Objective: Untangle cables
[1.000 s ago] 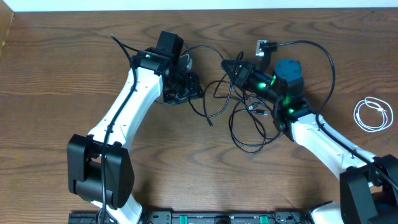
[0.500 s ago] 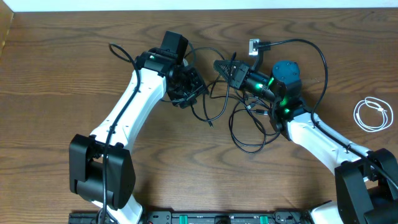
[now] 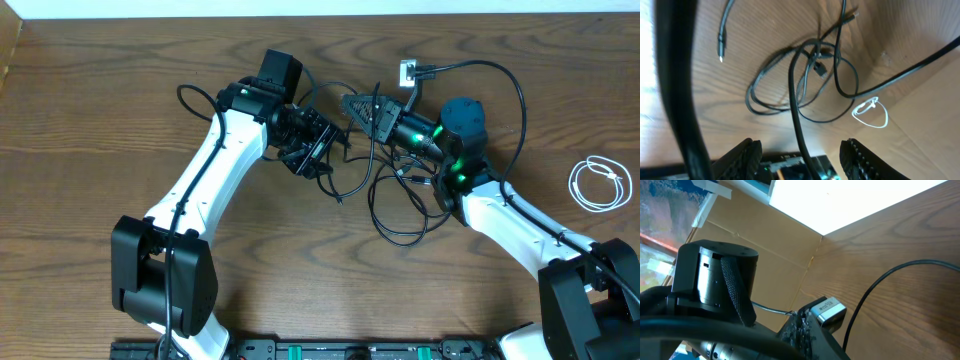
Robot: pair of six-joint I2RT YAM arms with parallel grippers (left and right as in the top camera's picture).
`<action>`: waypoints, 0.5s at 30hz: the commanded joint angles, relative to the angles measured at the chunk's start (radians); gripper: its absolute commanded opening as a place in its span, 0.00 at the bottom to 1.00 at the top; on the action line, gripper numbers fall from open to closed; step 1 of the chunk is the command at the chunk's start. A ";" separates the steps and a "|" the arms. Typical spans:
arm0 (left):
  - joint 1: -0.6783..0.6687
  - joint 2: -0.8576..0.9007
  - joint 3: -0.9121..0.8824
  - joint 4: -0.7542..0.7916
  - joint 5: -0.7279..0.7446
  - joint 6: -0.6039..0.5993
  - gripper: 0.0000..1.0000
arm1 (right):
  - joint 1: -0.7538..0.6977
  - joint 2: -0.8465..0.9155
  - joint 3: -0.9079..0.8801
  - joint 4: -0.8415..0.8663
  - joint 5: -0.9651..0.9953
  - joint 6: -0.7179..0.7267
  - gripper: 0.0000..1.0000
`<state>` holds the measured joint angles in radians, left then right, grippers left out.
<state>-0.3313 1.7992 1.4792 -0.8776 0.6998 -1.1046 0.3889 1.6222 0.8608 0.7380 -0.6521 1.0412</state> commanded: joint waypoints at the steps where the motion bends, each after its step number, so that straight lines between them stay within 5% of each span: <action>1: -0.002 0.011 -0.005 0.002 0.056 -0.085 0.56 | 0.006 0.000 0.008 0.003 -0.013 -0.010 0.01; 15: -0.015 0.011 -0.005 -0.002 0.164 -0.222 0.56 | 0.005 0.000 0.008 0.011 -0.002 0.004 0.01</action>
<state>-0.3321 1.7992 1.4792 -0.8780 0.7918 -1.2514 0.3889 1.6222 0.8608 0.7456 -0.6552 1.0420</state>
